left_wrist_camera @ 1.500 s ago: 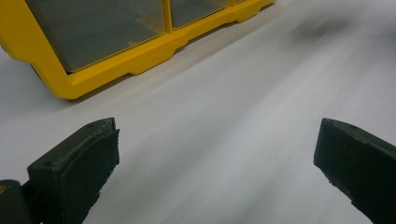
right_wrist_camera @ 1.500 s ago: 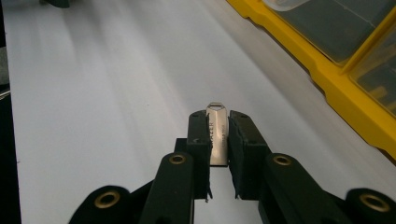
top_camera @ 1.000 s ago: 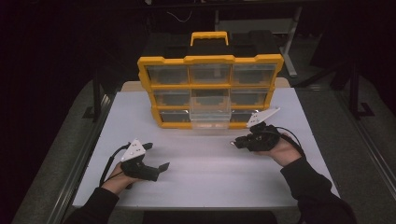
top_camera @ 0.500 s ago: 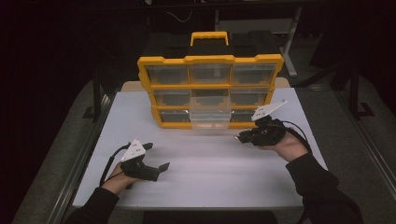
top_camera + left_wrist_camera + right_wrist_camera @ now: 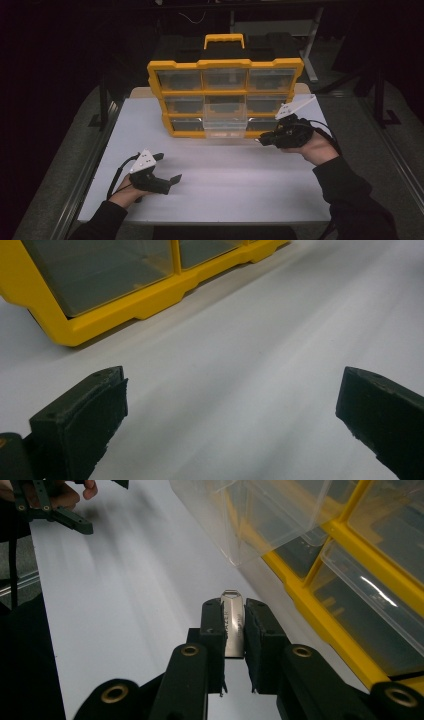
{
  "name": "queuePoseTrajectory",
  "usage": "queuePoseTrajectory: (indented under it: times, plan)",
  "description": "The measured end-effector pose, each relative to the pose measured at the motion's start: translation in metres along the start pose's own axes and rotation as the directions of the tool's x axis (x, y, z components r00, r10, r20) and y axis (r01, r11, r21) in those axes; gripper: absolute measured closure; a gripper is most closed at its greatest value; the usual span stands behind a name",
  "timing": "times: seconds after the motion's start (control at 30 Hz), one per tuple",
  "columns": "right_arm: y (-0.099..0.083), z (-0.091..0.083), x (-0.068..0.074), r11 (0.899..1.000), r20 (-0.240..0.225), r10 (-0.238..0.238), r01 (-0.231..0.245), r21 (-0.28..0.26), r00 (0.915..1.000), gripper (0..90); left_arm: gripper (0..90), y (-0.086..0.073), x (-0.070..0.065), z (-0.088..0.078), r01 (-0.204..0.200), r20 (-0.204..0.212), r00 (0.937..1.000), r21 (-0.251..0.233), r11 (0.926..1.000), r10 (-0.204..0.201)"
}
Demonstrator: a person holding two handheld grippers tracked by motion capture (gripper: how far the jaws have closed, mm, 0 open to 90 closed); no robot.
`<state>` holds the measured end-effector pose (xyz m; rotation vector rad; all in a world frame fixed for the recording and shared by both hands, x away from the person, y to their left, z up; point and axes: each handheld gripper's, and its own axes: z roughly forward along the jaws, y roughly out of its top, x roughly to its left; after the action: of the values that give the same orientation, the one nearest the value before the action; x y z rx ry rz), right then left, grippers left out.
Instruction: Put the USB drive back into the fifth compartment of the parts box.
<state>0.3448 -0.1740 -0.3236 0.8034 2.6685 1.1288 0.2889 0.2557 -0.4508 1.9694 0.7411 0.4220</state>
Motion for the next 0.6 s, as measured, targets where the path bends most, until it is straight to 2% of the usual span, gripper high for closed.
queuePoseTrajectory:
  times: [0.2, 0.6]
  plan:
    - [0.009, -0.010, -0.001, 1.000, 0.004, 0.000, 0.000, 0.000, 1.0000, 77.7, 0.0, 0.000, 0.000, 0.000, 0.001, 0.001, 1.0000, -0.002, 1.0000, -0.001]
    - [0.032, -0.032, -0.008, 0.999, -0.017, 0.011, -0.012, -0.045, 0.9998, 77.7, 0.0, 0.000, -0.001, 0.001, -0.002, 0.003, 1.0000, 0.000, 1.0000, 0.002]
